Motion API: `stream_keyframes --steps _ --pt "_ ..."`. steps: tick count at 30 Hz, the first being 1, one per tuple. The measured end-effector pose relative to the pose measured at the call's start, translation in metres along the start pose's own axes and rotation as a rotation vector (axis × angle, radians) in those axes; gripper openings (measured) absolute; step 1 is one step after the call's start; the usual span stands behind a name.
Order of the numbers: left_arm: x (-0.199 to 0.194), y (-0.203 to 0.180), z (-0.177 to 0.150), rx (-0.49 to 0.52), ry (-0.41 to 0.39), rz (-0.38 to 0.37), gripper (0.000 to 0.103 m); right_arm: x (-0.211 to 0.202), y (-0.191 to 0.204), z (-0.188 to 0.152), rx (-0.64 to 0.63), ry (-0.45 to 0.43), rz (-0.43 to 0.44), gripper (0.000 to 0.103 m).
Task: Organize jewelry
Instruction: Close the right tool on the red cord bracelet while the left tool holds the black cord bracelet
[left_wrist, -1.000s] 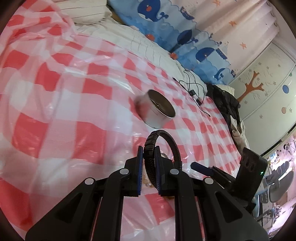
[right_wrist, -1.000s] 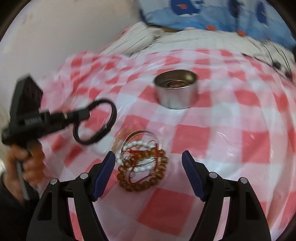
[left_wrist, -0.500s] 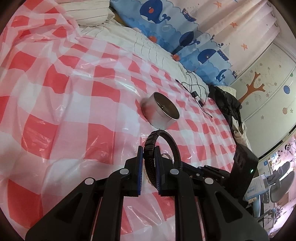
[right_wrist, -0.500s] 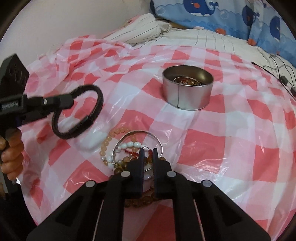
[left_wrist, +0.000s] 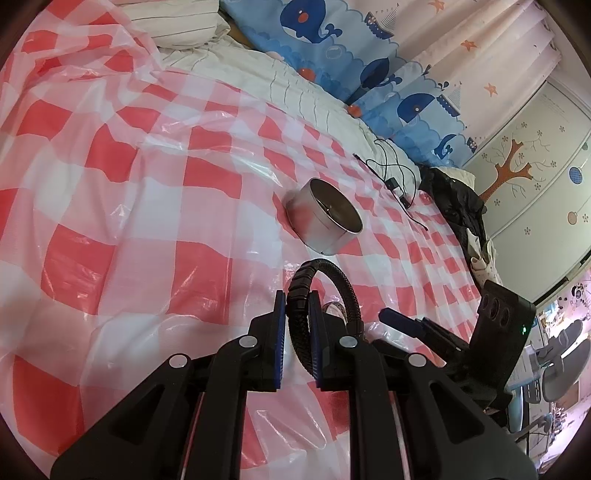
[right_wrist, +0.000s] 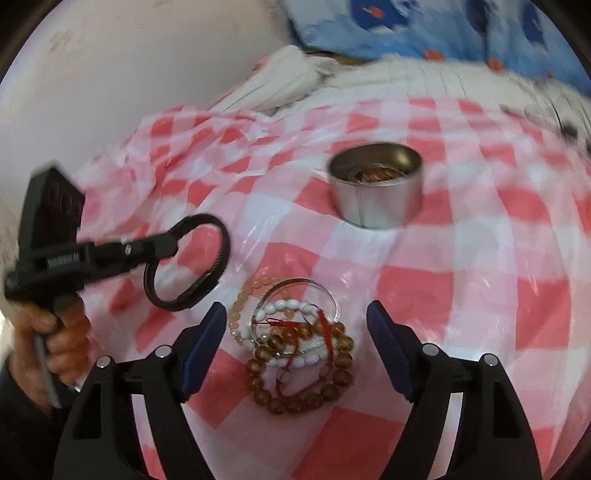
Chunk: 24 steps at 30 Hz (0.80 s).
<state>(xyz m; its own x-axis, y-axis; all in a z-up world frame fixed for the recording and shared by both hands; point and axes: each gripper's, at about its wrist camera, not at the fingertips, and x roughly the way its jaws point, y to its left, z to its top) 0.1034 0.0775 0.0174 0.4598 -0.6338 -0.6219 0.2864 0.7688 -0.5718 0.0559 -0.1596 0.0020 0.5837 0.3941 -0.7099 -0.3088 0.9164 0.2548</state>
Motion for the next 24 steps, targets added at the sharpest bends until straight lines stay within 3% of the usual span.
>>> stream_keyframes --steps 3,5,6,8,11,18,24 --pt "0.001 -0.001 -0.001 -0.002 0.003 0.005 0.011 0.015 0.009 -0.001 -0.077 0.038 -0.061 0.064" --pt "0.002 -0.001 -0.001 -0.002 0.004 0.007 0.011 0.028 0.01 -0.004 -0.094 0.091 -0.088 0.042" --pt "0.002 -0.001 -0.001 -0.002 0.003 0.007 0.011 0.029 0.01 -0.004 -0.097 0.096 -0.095 0.037" --pt "0.002 0.0 -0.001 -0.002 0.004 0.007 0.011 0.027 0.006 -0.005 -0.088 0.089 -0.11 0.007" --pt "0.002 -0.001 -0.001 0.0 0.007 0.005 0.011 0.017 -0.008 -0.004 -0.011 0.054 -0.074 0.005" --pt "0.002 0.0 -0.001 -0.001 0.004 0.007 0.011 -0.02 -0.044 0.003 0.233 -0.064 0.135 0.005" --pt "0.003 0.001 -0.001 -0.001 0.007 0.012 0.011 -0.04 -0.054 0.007 0.282 -0.122 0.145 0.005"
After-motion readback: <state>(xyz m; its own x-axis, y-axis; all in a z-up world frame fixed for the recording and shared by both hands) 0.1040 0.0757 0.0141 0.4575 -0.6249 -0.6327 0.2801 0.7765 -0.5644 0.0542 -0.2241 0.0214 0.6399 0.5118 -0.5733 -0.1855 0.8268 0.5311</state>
